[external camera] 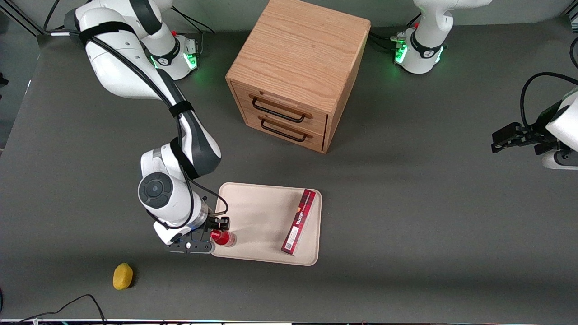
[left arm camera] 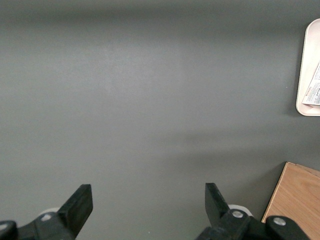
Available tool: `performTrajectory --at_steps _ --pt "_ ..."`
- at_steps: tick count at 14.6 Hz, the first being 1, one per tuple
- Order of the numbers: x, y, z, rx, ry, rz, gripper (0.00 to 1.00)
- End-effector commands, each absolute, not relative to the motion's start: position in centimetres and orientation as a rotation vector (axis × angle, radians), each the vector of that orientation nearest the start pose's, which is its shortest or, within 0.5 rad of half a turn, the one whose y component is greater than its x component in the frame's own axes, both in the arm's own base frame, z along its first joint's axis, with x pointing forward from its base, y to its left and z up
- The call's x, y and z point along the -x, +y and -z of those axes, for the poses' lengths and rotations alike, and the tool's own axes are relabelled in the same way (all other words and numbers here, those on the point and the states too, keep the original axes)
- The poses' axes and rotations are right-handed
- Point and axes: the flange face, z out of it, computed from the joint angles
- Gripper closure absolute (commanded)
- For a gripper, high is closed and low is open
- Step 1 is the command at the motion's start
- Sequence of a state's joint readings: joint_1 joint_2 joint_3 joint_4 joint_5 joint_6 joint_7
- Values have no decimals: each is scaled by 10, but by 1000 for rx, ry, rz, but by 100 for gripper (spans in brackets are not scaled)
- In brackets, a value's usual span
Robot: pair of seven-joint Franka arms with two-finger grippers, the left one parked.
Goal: Place coke bottle on tray
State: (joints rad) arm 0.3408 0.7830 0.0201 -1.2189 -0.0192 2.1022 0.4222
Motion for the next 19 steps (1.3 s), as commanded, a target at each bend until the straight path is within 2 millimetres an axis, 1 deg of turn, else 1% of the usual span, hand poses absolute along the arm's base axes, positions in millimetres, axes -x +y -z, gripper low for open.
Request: performTrajectory --at_steps 1,2,3,5,6,7,8,9,10,11,12,14,15,17,19 --pt "-701 254 -354 3107 116 182 0" --pt "-693 243 -370 3108 127 182 0" --pt "-684 226 -387 3110 144 179 0" --pt "-660 199 -426 3130 106 131 0" --pt "-649 177 -444 3139 110 102 0" --pt "-635 161 -462 3142 95 85 0" --pt "-620 140 -479 3144 65 69 0" --pt "-603 123 -497 3148 36 72 0" --pt "-586 110 -516 3151 29 72 0" --pt "-577 90 -532 3155 44 61 0" --pt "-566 79 -548 3160 41 32 0" --pt "-551 63 -577 3163 5 31 0" --pt "-544 59 -586 3162 -23 33 0" --pt "-532 55 -600 3164 -25 18 0" --pt "-529 54 -603 3165 -22 16 0"
